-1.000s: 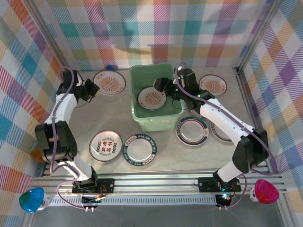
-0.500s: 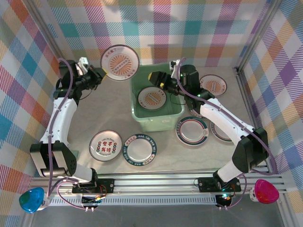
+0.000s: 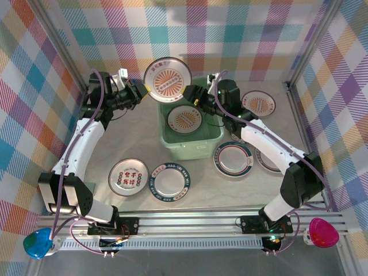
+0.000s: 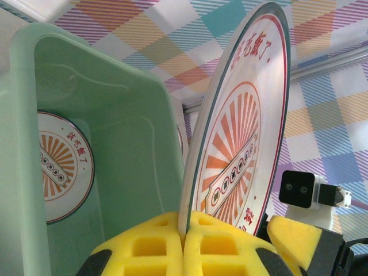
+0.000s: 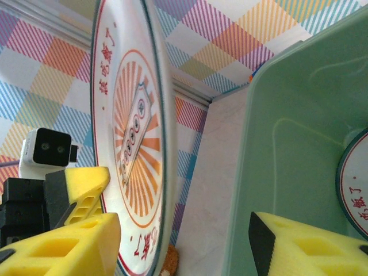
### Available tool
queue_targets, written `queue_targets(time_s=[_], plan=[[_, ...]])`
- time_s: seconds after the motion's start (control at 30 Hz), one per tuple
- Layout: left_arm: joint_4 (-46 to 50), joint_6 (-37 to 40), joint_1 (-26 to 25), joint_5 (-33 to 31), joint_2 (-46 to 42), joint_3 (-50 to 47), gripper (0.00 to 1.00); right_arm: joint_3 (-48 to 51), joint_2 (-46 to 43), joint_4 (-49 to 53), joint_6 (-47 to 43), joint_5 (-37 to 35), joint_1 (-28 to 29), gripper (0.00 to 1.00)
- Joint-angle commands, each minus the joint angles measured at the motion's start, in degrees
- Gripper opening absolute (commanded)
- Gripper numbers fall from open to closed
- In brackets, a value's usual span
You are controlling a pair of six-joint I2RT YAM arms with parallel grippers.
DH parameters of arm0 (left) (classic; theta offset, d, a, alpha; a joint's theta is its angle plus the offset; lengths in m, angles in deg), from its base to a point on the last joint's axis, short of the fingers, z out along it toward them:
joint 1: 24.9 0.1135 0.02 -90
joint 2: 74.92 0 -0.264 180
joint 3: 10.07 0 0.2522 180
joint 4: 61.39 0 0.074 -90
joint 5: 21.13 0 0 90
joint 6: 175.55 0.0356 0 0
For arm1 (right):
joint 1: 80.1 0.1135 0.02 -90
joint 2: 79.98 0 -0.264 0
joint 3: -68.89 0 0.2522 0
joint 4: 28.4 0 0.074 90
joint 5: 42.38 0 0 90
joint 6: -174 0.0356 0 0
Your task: Place the plates into the plastic bin on the countertop
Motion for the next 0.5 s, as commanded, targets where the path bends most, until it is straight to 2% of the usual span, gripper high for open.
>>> queue_targets(time_s=[0.0, 0.3, 0.47], plan=[[-1.67, 1.43, -1.37, 1.18, 0.13, 3.48, 0.00, 0.98, -0.35, -3.52, 2.97, -2.36, 0.11, 0.57], [2.23, 5.40, -3.34, -1.23, 1.02, 5.44, 0.00, 2.12, 0.80, -5.56, 6.64, -3.70, 0.11, 0.41], [7.13, 8.47, -4.59, -3.22, 1.72, 7.21, 0.00, 3.06, 0.72, -6.35, 7.41, -4.74, 0.11, 0.25]])
